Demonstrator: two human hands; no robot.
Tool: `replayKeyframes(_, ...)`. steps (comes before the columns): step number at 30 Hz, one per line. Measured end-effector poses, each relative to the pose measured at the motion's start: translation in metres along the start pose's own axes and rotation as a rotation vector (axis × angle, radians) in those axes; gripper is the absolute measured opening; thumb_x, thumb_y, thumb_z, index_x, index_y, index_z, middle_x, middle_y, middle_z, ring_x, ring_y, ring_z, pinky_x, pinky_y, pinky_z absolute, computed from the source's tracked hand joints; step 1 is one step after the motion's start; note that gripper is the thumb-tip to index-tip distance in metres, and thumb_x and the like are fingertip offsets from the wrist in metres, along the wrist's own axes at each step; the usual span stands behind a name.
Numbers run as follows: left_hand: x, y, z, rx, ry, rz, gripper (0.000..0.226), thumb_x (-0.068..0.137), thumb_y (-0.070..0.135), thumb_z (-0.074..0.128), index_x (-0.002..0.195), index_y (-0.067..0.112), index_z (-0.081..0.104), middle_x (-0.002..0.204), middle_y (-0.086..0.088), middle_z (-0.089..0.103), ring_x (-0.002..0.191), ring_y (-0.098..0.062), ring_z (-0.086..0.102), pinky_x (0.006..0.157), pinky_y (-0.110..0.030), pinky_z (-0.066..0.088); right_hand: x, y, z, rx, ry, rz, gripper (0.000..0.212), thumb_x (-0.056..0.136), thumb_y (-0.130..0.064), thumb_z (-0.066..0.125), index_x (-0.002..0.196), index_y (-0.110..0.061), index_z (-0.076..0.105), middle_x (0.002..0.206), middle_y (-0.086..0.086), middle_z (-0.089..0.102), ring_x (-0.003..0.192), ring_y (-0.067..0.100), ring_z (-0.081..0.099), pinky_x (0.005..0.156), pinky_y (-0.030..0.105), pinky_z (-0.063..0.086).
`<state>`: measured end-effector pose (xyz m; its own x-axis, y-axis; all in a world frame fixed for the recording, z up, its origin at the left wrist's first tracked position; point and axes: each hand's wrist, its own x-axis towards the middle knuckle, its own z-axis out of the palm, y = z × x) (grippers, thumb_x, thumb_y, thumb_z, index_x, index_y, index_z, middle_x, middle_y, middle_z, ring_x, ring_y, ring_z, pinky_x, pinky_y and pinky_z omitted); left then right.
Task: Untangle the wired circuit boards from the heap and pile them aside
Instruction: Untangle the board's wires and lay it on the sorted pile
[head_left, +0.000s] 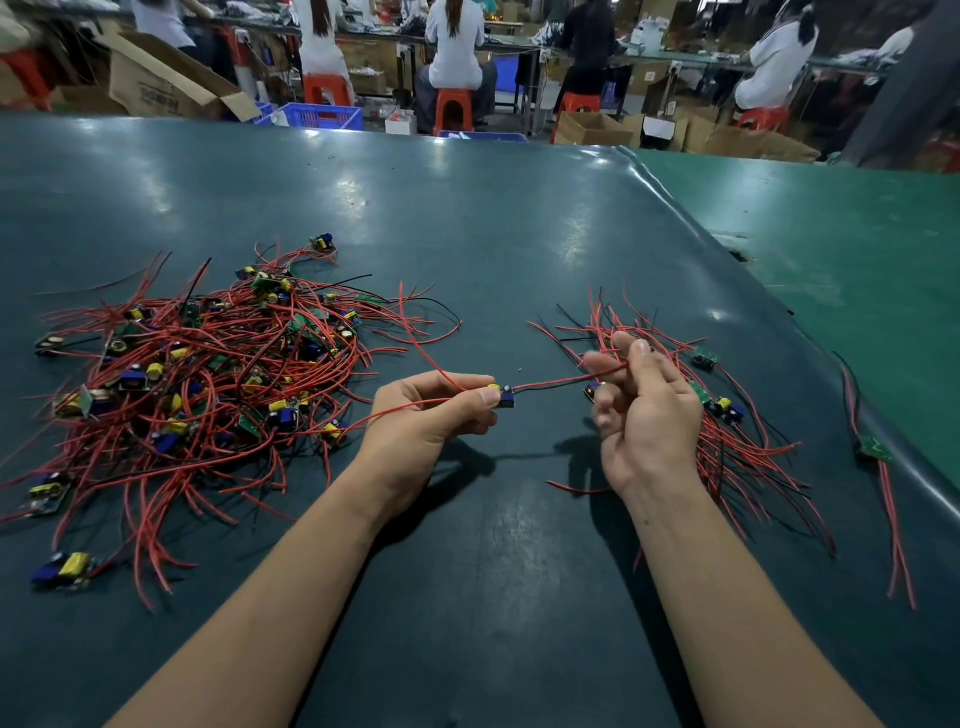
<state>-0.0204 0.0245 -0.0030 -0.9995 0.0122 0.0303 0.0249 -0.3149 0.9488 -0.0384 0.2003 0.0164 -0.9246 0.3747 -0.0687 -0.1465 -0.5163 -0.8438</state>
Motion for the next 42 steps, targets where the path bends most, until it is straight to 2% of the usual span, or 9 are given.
replayKeyframes(10,-0.001,0.0,0.0,0.008,-0.027,-0.009,0.018,0.06,0.019,0.08,0.077,0.013,0.08,0.073,-0.01,0.073,0.061,-0.017,0.066,0.064,-0.023,0.054,0.0,0.001,-0.002,-0.029,0.046,-0.059,0.022,0.105,-0.018,0.045,0.094,-0.012,0.063,0.042,-0.005,0.046,0.028,0.007,0.03,0.033,0.012,0.022)
replayKeyframes(14,0.002,0.001,-0.002,-0.079,0.064,-0.016,0.015,0.06,0.018,0.078,0.074,0.013,0.079,0.075,-0.009,0.073,0.061,-0.016,0.065,0.065,-0.022,0.054,0.002,-0.004,-0.003,0.081,0.002,0.031,0.029,0.102,-0.042,0.047,0.113,-0.016,0.052,0.08,0.006,0.074,0.047,0.014,0.061,0.039,0.018,0.042)
replayKeyframes(16,0.004,0.002,-0.002,-0.153,0.125,-0.02,0.014,0.063,0.014,0.076,0.076,0.01,0.077,0.075,-0.009,0.073,0.061,-0.015,0.065,0.064,-0.022,0.054,-0.001,-0.004,-0.001,0.05,-0.066,0.122,0.048,0.093,-0.054,0.051,0.119,-0.015,0.046,0.103,0.011,0.073,0.06,0.019,0.07,0.043,0.021,0.048)
replayKeyframes(18,0.005,0.002,-0.002,-0.183,0.166,-0.019,0.013,0.068,0.01,0.074,0.081,0.009,0.074,0.074,-0.006,0.073,0.06,-0.013,0.065,0.062,-0.02,0.054,-0.005,-0.002,0.004,-0.032,-0.131,0.177,0.055,0.082,-0.059,0.057,0.114,-0.015,0.05,0.106,0.009,0.072,0.062,0.019,0.071,0.042,0.021,0.048)
replayKeyframes(21,0.004,0.002,0.0,-0.199,0.188,-0.018,0.009,0.077,0.006,0.072,0.085,0.006,0.071,0.074,-0.004,0.073,0.06,-0.01,0.066,0.056,-0.014,0.051,-0.009,0.001,0.007,-0.071,-0.215,0.2,0.039,0.093,-0.048,0.053,0.111,-0.014,0.057,0.092,0.005,0.074,0.054,0.016,0.067,0.039,0.019,0.045)
replayKeyframes(24,0.003,0.002,-0.001,-0.203,0.183,-0.032,0.012,0.075,0.01,0.073,0.086,0.006,0.071,0.078,-0.005,0.074,0.061,-0.011,0.066,0.059,-0.016,0.053,-0.013,0.005,0.007,-0.23,-0.3,0.181,0.012,0.099,-0.011,0.053,0.102,-0.01,0.065,0.086,0.004,0.072,0.049,0.012,0.062,0.038,0.018,0.043)
replayKeyframes(28,0.001,0.0,-0.001,-0.075,0.064,-0.022,0.019,0.063,0.019,0.079,0.079,0.009,0.076,0.076,-0.008,0.073,0.062,-0.015,0.066,0.067,-0.022,0.055,-0.02,0.015,0.008,-0.356,-0.427,0.124,0.012,0.094,-0.015,0.062,0.092,-0.013,0.073,0.073,-0.002,0.067,0.051,0.01,0.058,0.039,0.019,0.042)
replayKeyframes(34,0.001,-0.001,0.0,0.005,0.035,0.052,0.021,0.057,0.015,0.09,0.074,0.014,0.078,0.072,-0.008,0.072,0.058,-0.016,0.062,0.063,-0.022,0.052,-0.013,0.012,0.006,-0.327,-0.234,-0.031,0.018,0.094,-0.015,0.065,0.079,-0.013,0.076,0.06,-0.003,0.06,0.046,0.006,0.049,0.037,0.018,0.037)
replayKeyframes(42,0.005,0.005,-0.003,-0.102,0.133,0.113,0.014,0.07,0.002,0.074,0.068,0.016,0.076,0.064,-0.001,0.068,0.052,-0.011,0.055,0.06,-0.018,0.048,0.004,-0.003,-0.006,-0.126,0.108,-0.178,0.023,0.097,-0.015,0.06,0.078,-0.01,0.07,0.056,-0.005,0.056,0.041,0.005,0.043,0.036,0.018,0.033)
